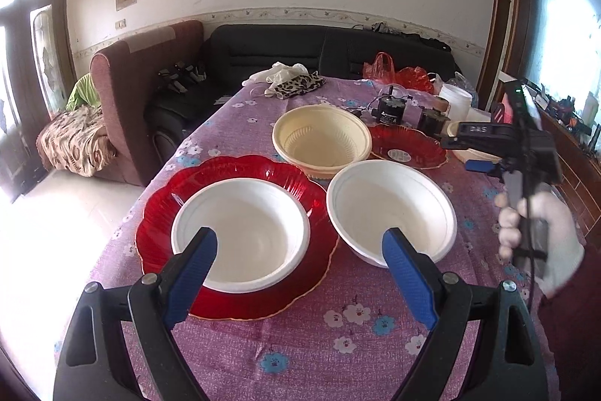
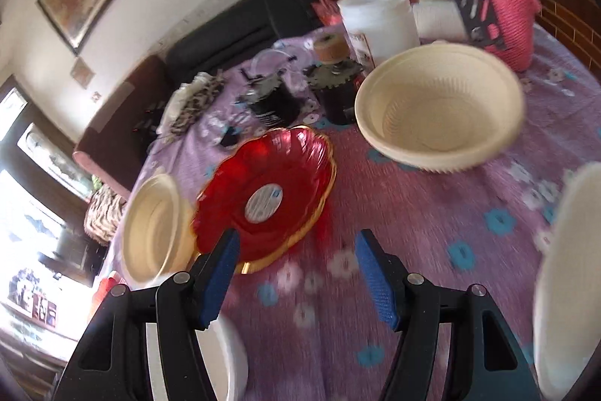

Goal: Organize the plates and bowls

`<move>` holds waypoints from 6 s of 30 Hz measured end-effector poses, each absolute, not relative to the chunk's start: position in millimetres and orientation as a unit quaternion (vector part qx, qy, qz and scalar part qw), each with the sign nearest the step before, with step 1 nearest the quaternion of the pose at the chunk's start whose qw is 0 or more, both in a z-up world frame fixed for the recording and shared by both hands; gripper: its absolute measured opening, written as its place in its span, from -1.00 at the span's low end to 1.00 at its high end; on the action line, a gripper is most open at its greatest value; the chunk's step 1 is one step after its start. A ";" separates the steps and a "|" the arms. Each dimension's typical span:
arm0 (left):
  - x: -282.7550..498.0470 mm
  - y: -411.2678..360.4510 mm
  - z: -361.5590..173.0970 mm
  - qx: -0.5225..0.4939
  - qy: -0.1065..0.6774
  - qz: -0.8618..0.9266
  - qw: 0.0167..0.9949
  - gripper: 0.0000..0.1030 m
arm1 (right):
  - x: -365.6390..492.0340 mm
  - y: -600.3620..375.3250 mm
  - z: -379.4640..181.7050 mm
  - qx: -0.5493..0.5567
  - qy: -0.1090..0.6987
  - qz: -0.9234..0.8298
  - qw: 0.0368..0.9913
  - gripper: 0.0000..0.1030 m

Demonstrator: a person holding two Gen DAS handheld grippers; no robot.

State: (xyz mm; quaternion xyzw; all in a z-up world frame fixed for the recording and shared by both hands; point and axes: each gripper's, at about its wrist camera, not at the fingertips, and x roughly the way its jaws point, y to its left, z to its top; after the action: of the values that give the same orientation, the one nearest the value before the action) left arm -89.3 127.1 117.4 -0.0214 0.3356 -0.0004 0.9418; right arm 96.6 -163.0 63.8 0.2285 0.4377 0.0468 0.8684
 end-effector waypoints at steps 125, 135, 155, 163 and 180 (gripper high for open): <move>-43.4 279.0 87.2 -0.176 0.370 0.064 0.910 -0.42 | 25.5 78.8 74.9 0.015 0.457 0.228 0.860 -0.22; -92.1 271.5 112.2 -0.154 0.321 0.099 0.929 0.48 | -6.9 38.9 96.9 0.052 0.419 0.214 0.881 0.03; -144.3 170.3 125.0 -0.045 0.290 0.103 0.951 0.75 | -77.9 -80.1 73.2 0.154 0.398 0.155 0.891 0.26; -154.7 146.4 127.8 -0.030 0.289 0.085 0.953 0.75 | -90.5 -106.8 74.1 0.169 0.389 0.134 0.896 0.27; -146.8 141.7 111.0 -0.031 0.325 0.065 0.943 0.75 | -79.3 -106.9 69.0 0.158 0.408 0.114 0.892 0.28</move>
State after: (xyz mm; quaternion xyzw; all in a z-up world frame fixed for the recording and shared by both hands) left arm -146.8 141.7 111.0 -0.0313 0.3254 0.0649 0.9428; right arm -79.3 -106.9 69.0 0.1576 0.4082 0.1143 0.8919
